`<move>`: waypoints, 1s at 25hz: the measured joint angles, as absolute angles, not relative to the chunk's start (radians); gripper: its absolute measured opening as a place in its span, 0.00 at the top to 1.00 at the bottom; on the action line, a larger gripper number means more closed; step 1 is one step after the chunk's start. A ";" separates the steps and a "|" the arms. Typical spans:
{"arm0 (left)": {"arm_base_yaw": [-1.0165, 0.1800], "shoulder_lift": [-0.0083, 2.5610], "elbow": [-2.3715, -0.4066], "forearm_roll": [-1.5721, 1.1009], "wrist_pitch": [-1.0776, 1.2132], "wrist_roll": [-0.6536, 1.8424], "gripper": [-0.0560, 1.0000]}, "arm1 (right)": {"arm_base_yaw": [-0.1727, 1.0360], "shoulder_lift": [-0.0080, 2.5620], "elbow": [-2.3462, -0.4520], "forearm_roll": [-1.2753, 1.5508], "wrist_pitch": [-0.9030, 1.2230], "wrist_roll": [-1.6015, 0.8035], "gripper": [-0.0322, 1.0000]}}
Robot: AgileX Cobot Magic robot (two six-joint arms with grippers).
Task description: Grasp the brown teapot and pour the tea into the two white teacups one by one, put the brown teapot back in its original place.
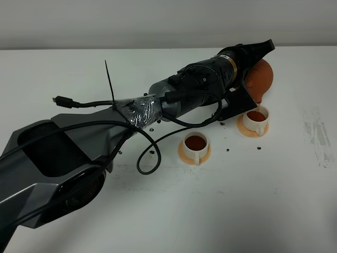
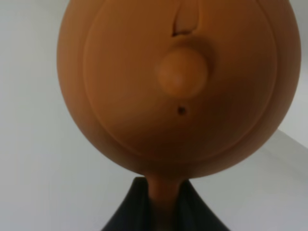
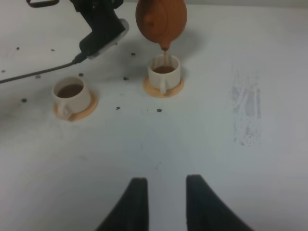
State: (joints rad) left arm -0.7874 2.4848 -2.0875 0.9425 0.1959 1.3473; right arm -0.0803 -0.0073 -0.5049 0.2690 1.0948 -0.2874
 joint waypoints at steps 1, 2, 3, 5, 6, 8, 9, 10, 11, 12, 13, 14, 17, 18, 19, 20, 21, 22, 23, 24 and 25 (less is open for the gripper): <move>-0.787 2.485 -2.087 0.943 0.196 1.348 0.83 | -0.080 -0.007 -0.505 0.269 1.095 -0.287 0.75; -0.787 2.485 -2.087 0.943 0.196 1.348 0.83 | -0.080 -0.007 -0.505 0.269 1.095 -0.287 0.75; -0.787 2.485 -2.087 0.943 0.196 1.349 0.83 | -0.080 -0.007 -0.505 0.269 1.095 -0.287 0.75; -0.787 2.485 -2.087 0.943 0.196 1.350 0.83 | -0.080 -0.007 -0.505 0.269 1.095 -0.287 0.75; -0.787 2.485 -2.087 0.943 0.196 1.350 0.83 | -0.080 -0.007 -0.505 0.269 1.095 -0.287 0.75; -0.787 2.485 -2.087 0.943 0.196 1.350 0.83 | -0.080 -0.007 -0.505 0.269 1.095 -0.287 0.75; -0.787 2.485 -2.087 0.943 0.196 1.350 0.83 | -0.080 -0.007 -0.505 0.269 1.095 -0.287 0.75; -0.787 2.485 -2.087 0.943 0.195 1.351 0.83 | -0.080 -0.007 -0.505 0.269 1.095 -0.287 0.75; -0.787 2.485 -2.087 0.943 0.195 1.353 0.83 | -0.080 -0.007 -0.505 0.269 1.095 -0.287 0.75; -0.787 2.485 -2.087 0.943 0.195 1.358 0.83 | -0.080 -0.007 -0.505 0.269 1.095 -0.287 0.75; -0.787 2.485 -2.087 0.943 0.195 1.364 0.83 | -0.080 -0.007 -0.505 0.269 1.095 -0.287 0.75; -0.787 2.485 -2.087 0.943 0.195 1.369 0.83 | -0.080 -0.007 -0.505 0.269 1.095 -0.287 0.75; -0.787 2.485 -2.087 0.943 0.193 1.377 0.83 | -0.080 -0.007 -0.505 0.269 1.095 -0.287 0.75; -0.787 2.485 -2.087 0.943 0.193 1.380 0.83 | -0.080 -0.007 -0.505 0.269 1.095 -0.287 0.75; -0.787 2.485 -2.087 0.943 0.193 1.385 0.83 | -0.080 -0.007 -0.505 0.269 1.095 -0.287 0.75; -0.787 2.485 -2.087 0.943 0.192 1.390 0.83 | -0.080 -0.007 -0.505 0.269 1.095 -0.287 0.75; -0.787 2.485 -2.087 0.943 0.191 1.394 0.83 | -0.080 -0.007 -0.505 0.269 1.095 -0.287 0.75; -0.787 2.485 -2.087 0.943 0.192 1.397 0.83 | -0.080 -0.007 -0.505 0.269 1.095 -0.287 0.75; -0.787 2.485 -2.087 0.943 0.189 1.398 0.83 | -0.080 -0.007 -0.505 0.269 1.095 -0.287 0.75; -0.787 2.485 -2.087 0.943 0.189 1.399 0.83 | -0.080 -0.007 -0.505 0.269 1.095 -0.287 0.75; -0.787 2.485 -2.087 0.943 0.189 1.399 0.83 | -0.080 -0.007 -0.505 0.269 1.095 -0.287 0.75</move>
